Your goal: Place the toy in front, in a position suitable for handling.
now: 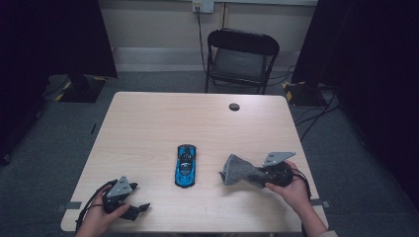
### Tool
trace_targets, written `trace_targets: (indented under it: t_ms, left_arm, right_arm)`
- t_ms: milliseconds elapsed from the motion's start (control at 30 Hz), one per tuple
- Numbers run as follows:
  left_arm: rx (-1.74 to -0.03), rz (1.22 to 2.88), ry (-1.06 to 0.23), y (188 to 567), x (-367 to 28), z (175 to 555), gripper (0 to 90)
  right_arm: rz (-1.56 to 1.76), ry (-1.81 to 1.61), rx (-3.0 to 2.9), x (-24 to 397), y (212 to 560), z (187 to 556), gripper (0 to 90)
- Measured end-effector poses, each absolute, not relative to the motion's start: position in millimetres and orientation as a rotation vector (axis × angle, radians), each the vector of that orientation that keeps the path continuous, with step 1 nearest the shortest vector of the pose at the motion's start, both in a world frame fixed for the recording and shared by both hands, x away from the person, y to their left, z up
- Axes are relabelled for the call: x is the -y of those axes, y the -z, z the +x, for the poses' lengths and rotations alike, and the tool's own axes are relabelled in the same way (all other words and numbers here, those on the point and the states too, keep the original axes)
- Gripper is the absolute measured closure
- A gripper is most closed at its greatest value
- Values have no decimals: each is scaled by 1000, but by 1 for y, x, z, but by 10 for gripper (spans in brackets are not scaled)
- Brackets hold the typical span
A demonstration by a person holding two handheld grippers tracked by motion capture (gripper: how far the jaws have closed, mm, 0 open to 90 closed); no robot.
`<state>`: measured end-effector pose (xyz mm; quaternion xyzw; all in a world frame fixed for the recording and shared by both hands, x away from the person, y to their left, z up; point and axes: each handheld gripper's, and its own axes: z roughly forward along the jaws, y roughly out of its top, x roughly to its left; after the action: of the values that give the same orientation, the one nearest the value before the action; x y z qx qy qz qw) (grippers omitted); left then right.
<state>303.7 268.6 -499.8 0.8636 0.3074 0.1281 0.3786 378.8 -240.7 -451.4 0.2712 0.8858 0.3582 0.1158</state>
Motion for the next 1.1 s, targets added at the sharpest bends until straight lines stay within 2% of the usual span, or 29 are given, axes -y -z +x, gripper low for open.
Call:
trace_targets:
  t_ms: [367,433,700,933,1100]
  left_arm:
    - [-824,2193,-340,500,-266,304,126]
    - [-842,2192,-347,499,-266,305,159]
    - [-827,2226,-350,495,-258,308,167]
    - [-798,2189,-342,484,-246,311,164]
    - [-789,2165,-320,479,-234,314,163]
  right_arm:
    - [860,-978,-2591,255,478,377,656]
    - [885,-1010,-2573,257,480,376,656]
    - [882,-1017,-2564,257,481,375,622]
    - [893,-1003,-2567,253,475,373,416]
    - [890,-1064,-2542,249,463,371,327]
